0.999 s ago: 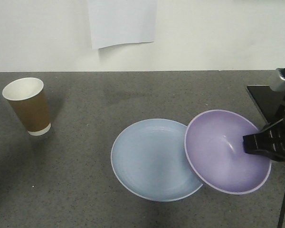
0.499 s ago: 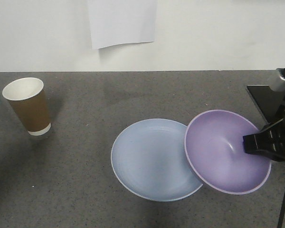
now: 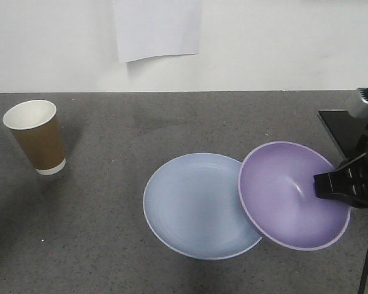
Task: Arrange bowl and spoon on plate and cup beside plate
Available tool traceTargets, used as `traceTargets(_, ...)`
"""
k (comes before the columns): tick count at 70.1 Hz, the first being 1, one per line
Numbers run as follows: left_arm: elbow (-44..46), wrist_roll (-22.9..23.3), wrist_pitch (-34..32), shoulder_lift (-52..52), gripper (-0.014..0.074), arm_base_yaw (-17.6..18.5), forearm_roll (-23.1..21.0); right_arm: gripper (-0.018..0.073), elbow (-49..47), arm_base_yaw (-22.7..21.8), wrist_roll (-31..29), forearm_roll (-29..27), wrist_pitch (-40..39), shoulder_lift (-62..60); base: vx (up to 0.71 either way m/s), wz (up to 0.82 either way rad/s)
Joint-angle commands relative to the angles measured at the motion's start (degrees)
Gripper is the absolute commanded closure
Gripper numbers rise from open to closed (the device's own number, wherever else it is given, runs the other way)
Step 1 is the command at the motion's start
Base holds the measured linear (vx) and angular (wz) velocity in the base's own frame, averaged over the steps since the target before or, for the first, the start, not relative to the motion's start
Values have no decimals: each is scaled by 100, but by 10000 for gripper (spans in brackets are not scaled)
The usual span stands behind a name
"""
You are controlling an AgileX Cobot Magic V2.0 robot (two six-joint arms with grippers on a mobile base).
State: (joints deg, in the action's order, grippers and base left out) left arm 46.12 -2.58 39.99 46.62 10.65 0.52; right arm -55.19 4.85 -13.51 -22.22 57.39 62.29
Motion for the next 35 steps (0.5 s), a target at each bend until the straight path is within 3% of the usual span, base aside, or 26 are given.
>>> traceTargets(1,146,9,-368,-32,471,-26,-52,563,-158,-1,-15,-144,-448,-109,0,0)
traceTargets(13,146,9,-368,-32,471,-26,-52,563,-158,-1,-15,-138,-1153,-109,0,0)
traceTargets(35,146,9,-368,-32,471,-26,-52,563,-158,-1,-15,-154,-1145,-109,0,0)
